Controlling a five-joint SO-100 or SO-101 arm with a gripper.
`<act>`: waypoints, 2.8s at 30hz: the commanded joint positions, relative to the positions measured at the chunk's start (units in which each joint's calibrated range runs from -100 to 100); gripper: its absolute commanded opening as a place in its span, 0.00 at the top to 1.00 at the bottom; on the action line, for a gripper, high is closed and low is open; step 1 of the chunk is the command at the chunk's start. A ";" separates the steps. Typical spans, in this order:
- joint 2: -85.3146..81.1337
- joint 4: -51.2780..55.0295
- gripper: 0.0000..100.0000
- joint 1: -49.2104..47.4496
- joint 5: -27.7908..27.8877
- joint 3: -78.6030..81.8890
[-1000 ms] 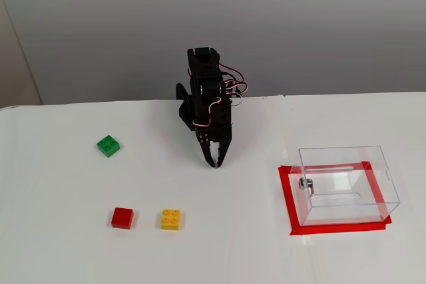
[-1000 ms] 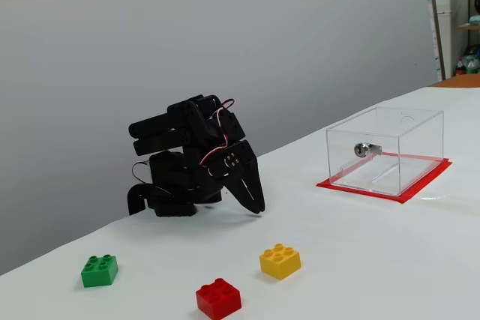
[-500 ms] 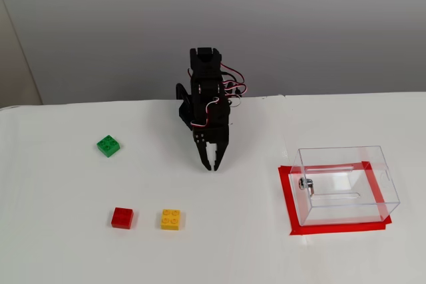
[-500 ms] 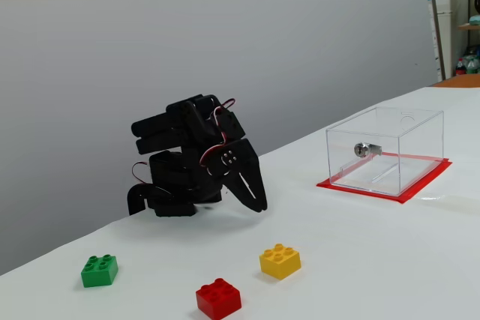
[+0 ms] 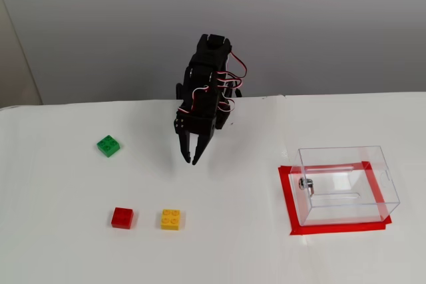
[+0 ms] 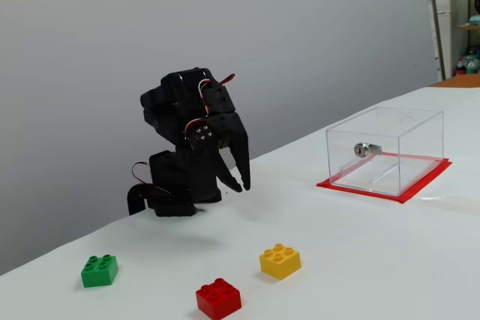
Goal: Pick the green lego brick and place it into the transparent box
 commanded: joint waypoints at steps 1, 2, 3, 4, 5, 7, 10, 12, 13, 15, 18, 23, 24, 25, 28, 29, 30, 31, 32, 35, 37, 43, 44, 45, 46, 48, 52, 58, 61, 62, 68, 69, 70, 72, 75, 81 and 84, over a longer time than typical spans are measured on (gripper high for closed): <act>3.30 -0.77 0.97 6.19 -0.13 -6.17; 4.15 -0.77 0.97 8.33 -0.13 -7.17; 4.66 -0.77 0.97 10.03 -0.13 -7.98; 5.17 -0.77 0.97 12.03 -0.13 -8.70; 5.68 -0.60 0.97 14.10 -0.13 -9.34; 6.44 -0.16 0.97 18.17 -0.13 -10.51; 7.38 -0.07 0.97 23.56 0.03 -12.23; 8.14 -0.07 0.97 27.11 0.08 -13.22; 8.65 -0.07 0.97 28.81 0.08 -13.58; 9.67 0.01 0.97 31.84 0.08 -13.77; 11.79 0.01 0.97 36.43 0.08 -13.77; 17.56 0.01 0.96 42.64 0.39 -13.95; 19.09 0.01 0.96 43.45 0.39 -14.40; 20.70 0.01 0.96 44.19 0.44 -15.30; 25.54 0.10 0.96 46.26 0.50 -18.83; 27.06 0.10 0.96 46.85 0.50 -20.18; 28.59 0.10 0.97 47.37 0.55 -21.54; 29.95 0.10 0.97 47.74 0.60 -22.90; 31.31 0.10 0.97 48.11 0.70 -24.16; 33.77 0.10 0.97 48.92 3.78 -27.06; 34.53 0.01 0.97 49.96 5.98 -26.88; 35.63 -0.86 0.97 54.99 11.77 -24.80; 35.63 -0.86 0.97 55.80 12.71 -24.43; 35.63 -0.86 0.97 56.61 13.65 -23.89; 35.63 -0.86 0.97 57.50 14.64 -23.35; 35.72 -0.94 0.97 59.13 15.84 -22.99; 38.18 -3.12 0.96 62.68 15.89 -22.99; 47.34 -10.43 0.96 66.74 16.26 -23.98; 50.48 -14.52 0.96 66.89 16.31 -24.07; 51.16 -15.57 0.96 66.89 16.36 -24.16; 52.69 -15.83 0.96 66.74 17.82 -28.05; 52.69 -15.83 0.95 66.74 17.82 -28.05; 52.69 -15.83 0.93 66.74 17.82 -28.05; 52.69 -15.83 0.86 66.74 17.67 -28.14; 52.69 -15.83 0.76 66.74 17.35 -27.87; 52.77 -16.61 0.73 64.23 17.30 -27.78; 53.03 -16.70 0.73 62.90 17.25 -27.69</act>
